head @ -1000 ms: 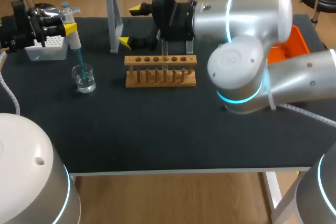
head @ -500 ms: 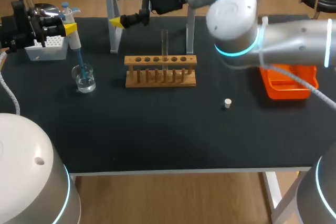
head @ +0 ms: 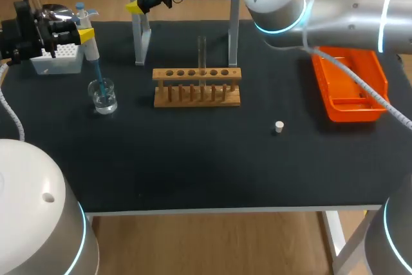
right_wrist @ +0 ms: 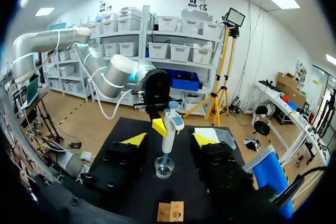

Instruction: Invert the test tube, pick up the pipette, mount the tip to pipette, aspirate from beaker and dispense into the tube, eject the tip, return the pipette, and cap with the stopper.

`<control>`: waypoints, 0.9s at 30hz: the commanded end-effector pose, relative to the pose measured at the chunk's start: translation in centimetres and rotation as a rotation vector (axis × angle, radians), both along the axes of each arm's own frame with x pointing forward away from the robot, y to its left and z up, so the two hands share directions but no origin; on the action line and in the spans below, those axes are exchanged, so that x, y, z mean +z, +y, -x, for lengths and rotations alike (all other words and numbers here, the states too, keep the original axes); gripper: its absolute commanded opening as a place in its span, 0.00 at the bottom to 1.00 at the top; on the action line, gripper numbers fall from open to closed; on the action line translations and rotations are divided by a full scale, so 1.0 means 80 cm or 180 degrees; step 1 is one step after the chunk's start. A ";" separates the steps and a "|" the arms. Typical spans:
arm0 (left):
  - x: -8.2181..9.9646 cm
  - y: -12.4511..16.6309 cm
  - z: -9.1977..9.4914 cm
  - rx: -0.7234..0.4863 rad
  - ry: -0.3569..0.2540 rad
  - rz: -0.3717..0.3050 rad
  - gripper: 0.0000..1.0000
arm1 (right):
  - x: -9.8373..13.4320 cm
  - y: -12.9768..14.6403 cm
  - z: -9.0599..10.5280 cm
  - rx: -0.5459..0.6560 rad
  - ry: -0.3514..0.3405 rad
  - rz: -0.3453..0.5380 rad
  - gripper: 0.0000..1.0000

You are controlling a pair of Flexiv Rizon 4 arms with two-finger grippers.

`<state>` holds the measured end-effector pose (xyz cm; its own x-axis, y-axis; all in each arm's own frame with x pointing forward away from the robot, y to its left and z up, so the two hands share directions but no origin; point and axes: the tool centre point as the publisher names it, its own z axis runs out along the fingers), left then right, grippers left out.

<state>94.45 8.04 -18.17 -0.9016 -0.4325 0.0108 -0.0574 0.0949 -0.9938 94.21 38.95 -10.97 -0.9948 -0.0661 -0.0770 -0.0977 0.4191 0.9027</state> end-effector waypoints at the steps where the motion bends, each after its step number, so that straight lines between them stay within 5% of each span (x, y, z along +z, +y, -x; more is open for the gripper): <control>1: 0.000 0.000 0.000 -0.0001 -0.0004 0.0001 0.00 | 0.004 0.007 -0.003 -0.0036 0.0011 0.0039 0.00; 27: 0.000 0.000 0.000 -0.0001 -0.0004 0.0001 0.00 | 0.020 0.070 -0.012 -0.0199 0.0097 -0.0319 0.00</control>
